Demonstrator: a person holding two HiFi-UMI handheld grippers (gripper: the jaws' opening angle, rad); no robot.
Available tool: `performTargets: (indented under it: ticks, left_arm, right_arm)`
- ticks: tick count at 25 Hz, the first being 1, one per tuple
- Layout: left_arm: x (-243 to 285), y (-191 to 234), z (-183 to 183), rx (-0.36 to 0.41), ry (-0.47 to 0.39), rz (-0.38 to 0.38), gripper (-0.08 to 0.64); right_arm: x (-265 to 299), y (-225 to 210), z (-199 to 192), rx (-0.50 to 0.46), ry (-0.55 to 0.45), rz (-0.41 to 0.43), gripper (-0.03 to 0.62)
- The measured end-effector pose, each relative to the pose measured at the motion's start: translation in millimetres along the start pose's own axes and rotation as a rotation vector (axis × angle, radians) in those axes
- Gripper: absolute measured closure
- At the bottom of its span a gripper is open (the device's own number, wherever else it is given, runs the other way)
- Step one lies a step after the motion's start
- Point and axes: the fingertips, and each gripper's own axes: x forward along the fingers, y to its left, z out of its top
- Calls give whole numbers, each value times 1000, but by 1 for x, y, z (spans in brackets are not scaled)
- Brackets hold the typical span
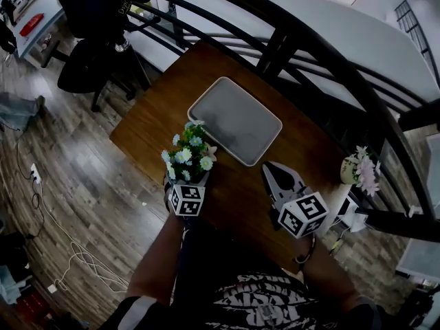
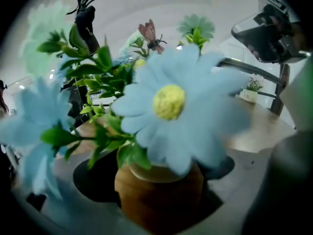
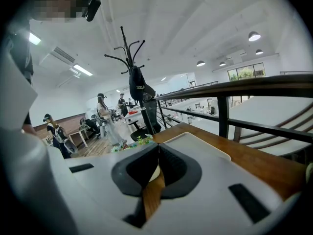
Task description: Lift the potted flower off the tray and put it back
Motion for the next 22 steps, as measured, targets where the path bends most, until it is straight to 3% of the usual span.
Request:
performTargets:
  ticks: [7, 12, 14, 16, 18, 22]
  left_arm:
    - [-32, 6, -21, -72, 28, 23, 75]
    - [-61, -4, -27, -159, 35, -15, 99]
    - [-72, -9, -27, -189, 38, -11, 199]
    - [-81, -13, -27, -197, 36, 22, 359]
    - [-88, -18, -23, -197, 31, 38, 383]
    - [-103, -22, -8, -270, 7, 40, 516]
  right_arm:
    - [-20, 3, -1, 19, -33, 2, 594]
    - [-39, 1, -9, 41, -43, -2, 594]
    - [-46, 0, -15, 53, -40, -3, 594]
    - [-53, -1, -22, 63, -35, 0, 594]
    - [-58, -1, -26, 67, -34, 7, 594]
    - [-55, 3, -33, 65, -33, 33, 594]
